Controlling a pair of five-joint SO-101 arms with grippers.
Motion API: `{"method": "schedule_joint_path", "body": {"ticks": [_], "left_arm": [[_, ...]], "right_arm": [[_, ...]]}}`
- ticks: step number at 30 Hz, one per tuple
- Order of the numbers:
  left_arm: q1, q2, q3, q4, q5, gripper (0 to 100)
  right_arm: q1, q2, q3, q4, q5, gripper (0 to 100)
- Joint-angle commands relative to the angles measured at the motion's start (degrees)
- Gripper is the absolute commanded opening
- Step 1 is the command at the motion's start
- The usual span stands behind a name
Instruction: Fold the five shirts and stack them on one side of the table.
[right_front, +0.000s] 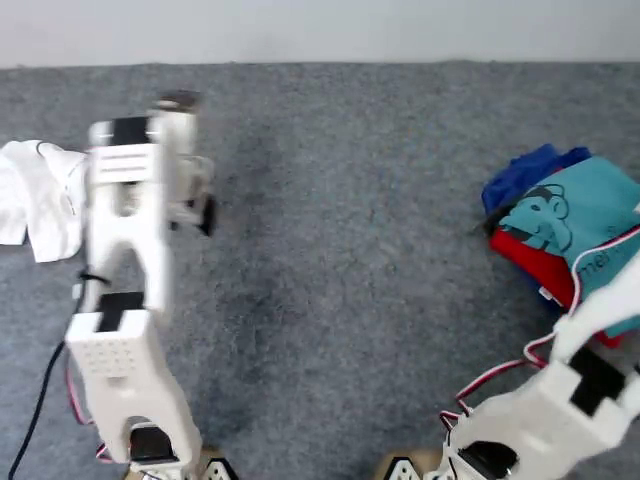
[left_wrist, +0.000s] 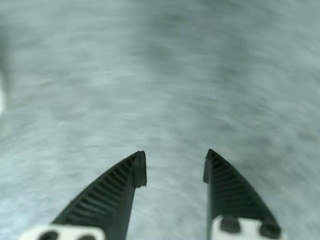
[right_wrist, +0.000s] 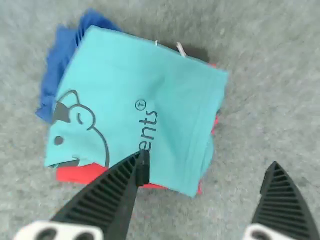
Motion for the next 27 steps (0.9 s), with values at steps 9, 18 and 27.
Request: {"method": "schedule_joint_path", "body": {"ticks": [9, 18, 27], "left_arm": [[-19.16, 8.26, -10.86, -8.0, 0.53, 30], [-20.4, 32.26, -38.02, -1.23, 0.44, 31], [-19.43, 47.56, -60.7, 0.97, 0.35, 2]], "right_arm": [[-7.69, -16.13, 10.64, 2.42, 0.35, 35.5], [-9.89, -21.41, 11.52, 2.42, 0.44, 35.5], [-10.07, -21.85, 13.1, 2.42, 0.35, 35.5]]}}
